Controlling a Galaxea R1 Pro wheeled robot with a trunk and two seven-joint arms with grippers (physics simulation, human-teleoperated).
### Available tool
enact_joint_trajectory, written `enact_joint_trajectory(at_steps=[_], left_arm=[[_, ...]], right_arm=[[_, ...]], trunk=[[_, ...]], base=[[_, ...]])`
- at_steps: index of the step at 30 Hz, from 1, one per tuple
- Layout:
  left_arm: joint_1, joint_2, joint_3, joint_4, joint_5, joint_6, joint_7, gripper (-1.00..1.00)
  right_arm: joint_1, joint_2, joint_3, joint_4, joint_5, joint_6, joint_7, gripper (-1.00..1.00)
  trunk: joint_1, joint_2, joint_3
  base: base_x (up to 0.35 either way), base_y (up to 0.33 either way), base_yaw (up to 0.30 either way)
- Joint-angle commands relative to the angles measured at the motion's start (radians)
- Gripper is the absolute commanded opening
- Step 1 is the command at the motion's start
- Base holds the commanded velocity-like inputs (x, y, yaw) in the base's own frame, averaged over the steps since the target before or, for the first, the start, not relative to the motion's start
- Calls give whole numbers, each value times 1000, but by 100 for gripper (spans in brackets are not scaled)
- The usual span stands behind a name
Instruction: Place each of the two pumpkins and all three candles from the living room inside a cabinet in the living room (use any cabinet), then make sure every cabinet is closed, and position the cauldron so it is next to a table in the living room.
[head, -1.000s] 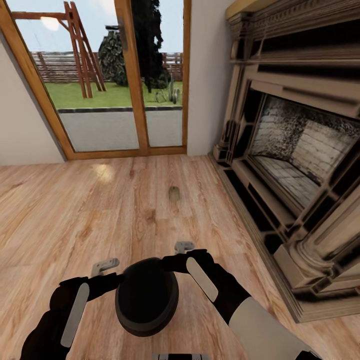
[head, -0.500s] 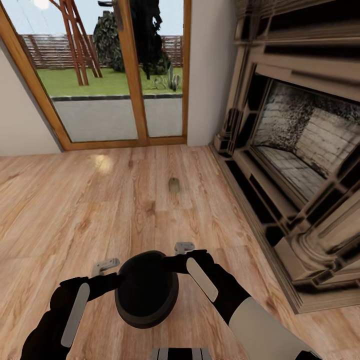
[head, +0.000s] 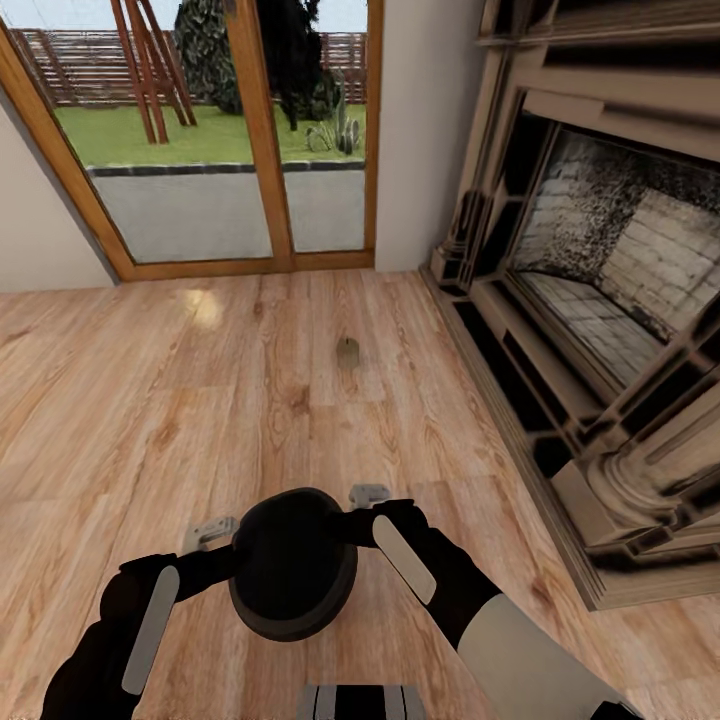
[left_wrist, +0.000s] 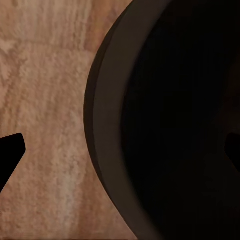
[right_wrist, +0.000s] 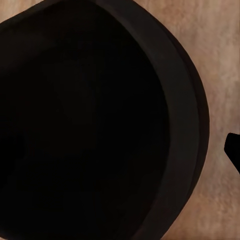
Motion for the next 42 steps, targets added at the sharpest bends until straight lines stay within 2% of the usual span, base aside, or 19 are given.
enact_joint_trajectory(at_steps=[1, 9, 22, 28, 35, 42], left_arm=[[-1, -1, 1, -1, 11, 4, 9, 100], [-1, -1, 1, -1, 11, 4, 9, 100], [-1, -2, 1, -2, 11, 5, 9, 100], [-1, -2, 1, -1, 12, 5, 9, 100], [-1, -2, 1, -1, 11, 6, 9, 100], [-1, -2, 1, -1, 11, 6, 9, 100]], right_arm=[[-1, 0, 1, -1, -10, 2, -9, 100], [-1, 0, 1, 3, -10, 1, -10, 100], [-1, 0, 0, 48, -11, -1, -22, 100], [0, 0, -2, 54, -10, -1, -22, 100], [-1, 0, -2, 54, -10, -1, -22, 100], [-1, 0, -2, 54, -10, -7, -22, 100]], trunk=[[0, -1, -5], [4, -2, -36], [4, -2, -36], [6, -4, -59], [6, -4, -59], [9, -5, -82]], base=[[0, 0, 0], [0, 0, 0], [0, 0, 0], [0, 0, 0], [0, 0, 0], [0, 0, 0]])
